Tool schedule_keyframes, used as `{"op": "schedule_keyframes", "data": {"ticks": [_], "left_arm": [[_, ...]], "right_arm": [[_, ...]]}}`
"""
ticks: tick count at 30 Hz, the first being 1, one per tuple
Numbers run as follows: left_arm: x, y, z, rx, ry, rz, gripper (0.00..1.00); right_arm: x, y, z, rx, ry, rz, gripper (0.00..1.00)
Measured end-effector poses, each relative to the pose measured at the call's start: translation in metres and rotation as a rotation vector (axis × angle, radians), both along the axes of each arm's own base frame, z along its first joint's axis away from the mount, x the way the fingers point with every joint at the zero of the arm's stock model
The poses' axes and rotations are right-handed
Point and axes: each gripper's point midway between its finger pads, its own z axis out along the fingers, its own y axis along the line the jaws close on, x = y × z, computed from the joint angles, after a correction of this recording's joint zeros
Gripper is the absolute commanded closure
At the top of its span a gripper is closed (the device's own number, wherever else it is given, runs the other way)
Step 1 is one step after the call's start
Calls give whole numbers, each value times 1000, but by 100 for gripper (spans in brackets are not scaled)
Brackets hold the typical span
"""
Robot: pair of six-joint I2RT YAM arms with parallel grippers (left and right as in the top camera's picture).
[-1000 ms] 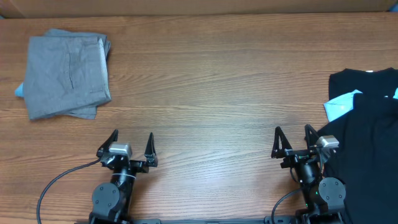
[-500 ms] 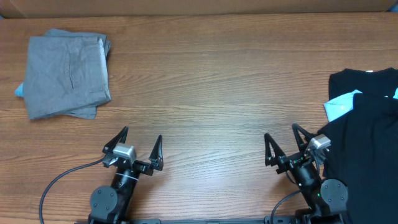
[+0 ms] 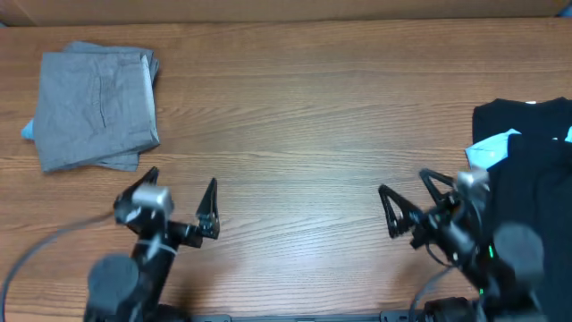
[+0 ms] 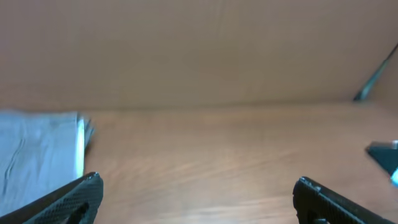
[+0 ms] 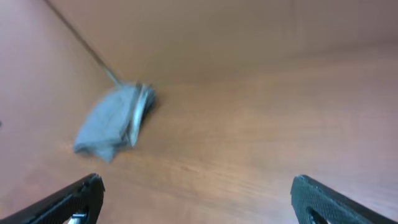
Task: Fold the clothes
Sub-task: 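Reach the right gripper to the black T-shirt on the right stack and grasp it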
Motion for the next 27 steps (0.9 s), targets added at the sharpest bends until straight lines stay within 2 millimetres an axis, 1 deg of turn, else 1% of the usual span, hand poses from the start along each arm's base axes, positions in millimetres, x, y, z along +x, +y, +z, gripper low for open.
{"op": "schedule_keyframes", "data": {"ticks": [2,4,7,9,11,15,17,19,22,24,25,26,27], "left_arm": [[8,-2,8,26,99,0,0],[16,-3,19,44,155,2,0],[32,-7,37,80,229,-3,0],[43,-10,41,100,282,-6,0],[54,-12,39,117,344,-9,0],[75,-18,19,148,482,-17,0],[85,-23,9,152,527,-30,0],[92,-26,-2,156,564,-39,0],[99,-30,-16,161,607,-48,0],[102,-32,-23,162,631,-56,0],[104,-33,-27,161,641,-61,0],[105,-35,-29,159,650,-69,0],[106,-37,-32,154,660,-79,0]], "right_arm": [[12,-2,-15,-28,157,-16,0],[25,-3,-23,-50,274,-30,0],[49,-4,-28,-86,421,-55,0],[67,-6,-26,-106,494,-68,0],[84,-7,-23,-118,547,-82,0],[124,-19,-10,-118,577,-126,0],[142,-29,-7,-124,565,-161,0],[154,-46,-9,-137,555,-217,0],[163,-84,-22,-137,595,-356,0],[166,-117,-33,-118,641,-475,0],[165,-141,-42,-102,678,-557,1],[163,-158,-49,-89,709,-616,1],[158,-183,-60,-65,756,-698,2]]}}
